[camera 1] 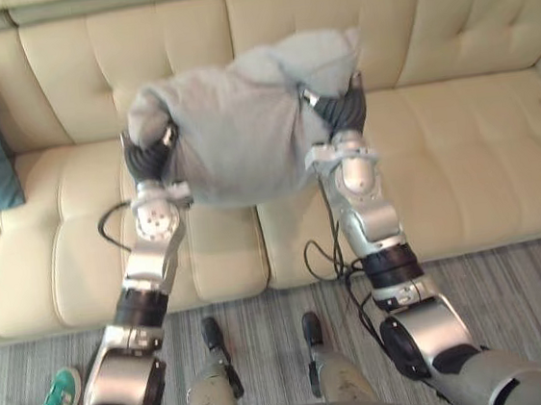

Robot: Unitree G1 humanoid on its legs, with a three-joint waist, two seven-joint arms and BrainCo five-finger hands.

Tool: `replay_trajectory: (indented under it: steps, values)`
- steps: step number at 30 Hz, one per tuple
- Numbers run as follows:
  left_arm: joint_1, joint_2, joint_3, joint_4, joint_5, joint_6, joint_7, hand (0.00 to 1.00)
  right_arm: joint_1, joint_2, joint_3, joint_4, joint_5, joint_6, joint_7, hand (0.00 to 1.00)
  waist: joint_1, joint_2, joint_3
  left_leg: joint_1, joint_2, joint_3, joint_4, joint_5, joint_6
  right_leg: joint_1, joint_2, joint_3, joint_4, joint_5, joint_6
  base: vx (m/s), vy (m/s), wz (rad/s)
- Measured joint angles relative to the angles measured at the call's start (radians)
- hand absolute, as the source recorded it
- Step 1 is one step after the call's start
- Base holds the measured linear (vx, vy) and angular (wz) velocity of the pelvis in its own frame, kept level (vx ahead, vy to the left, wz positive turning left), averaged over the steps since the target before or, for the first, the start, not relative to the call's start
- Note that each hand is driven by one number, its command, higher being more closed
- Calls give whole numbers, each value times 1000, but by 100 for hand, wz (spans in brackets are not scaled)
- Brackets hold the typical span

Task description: Pick up cushions and gather them together orderly.

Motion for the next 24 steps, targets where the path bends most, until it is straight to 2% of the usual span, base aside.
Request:
replay_trajectory:
  steps: [6,9,13,18,19,20,22,24]
  values:
    - [-238,10,31,40,4,1,60,100,-146,30,-78,-6,-10,-1,-93,100,21,48,57,-123,-3,-22,-23,52,-4,-187,-5,-23,148,-45,9,-92,-51,12]
    - [-353,9,66,56,10,2,76,100,-225,34,-117,-6,2,-9,-107,100,26,74,88,-199,-17,-43,-54,103,0,-315,-22,-50,272,-97,5,-79,-71,35]
    - [-453,10,113,69,10,4,75,100,-318,33,-137,-5,13,-13,-112,100,33,100,131,-304,-24,-57,-55,109,-7,-448,-50,-84,388,-143,-9,-71,-60,40]
    - [-474,12,131,69,10,4,72,100,-369,27,-150,-4,34,-13,-109,100,34,101,149,-401,-43,-51,-55,126,-7,-579,-93,-104,507,-207,-16,24,-53,34]
    - [-478,12,139,70,10,4,73,100,-395,29,-157,10,35,-14,-105,0,40,100,152,-422,-42,-52,-55,150,-8,-604,-94,-106,517,-207,-16,60,-71,22]
    - [-485,11,154,72,10,4,73,0,-439,24,-161,39,34,-15,-103,0,37,102,157,-445,-43,-52,-55,178,-1,-622,-96,-108,522,-209,-17,54,-60,21]
    - [-507,11,165,77,9,0,73,0,-482,9,-175,41,33,-19,-103,0,38,103,174,-453,-45,-53,-55,191,-14,-624,-102,-112,525,-221,-16,43,-65,25]
    - [-507,13,170,76,-1,-9,74,0,-509,-18,-175,41,33,-25,-104,0,40,101,175,-460,-65,-57,-55,195,-20,-645,-121,-107,569,-259,-20,41,-131,35]
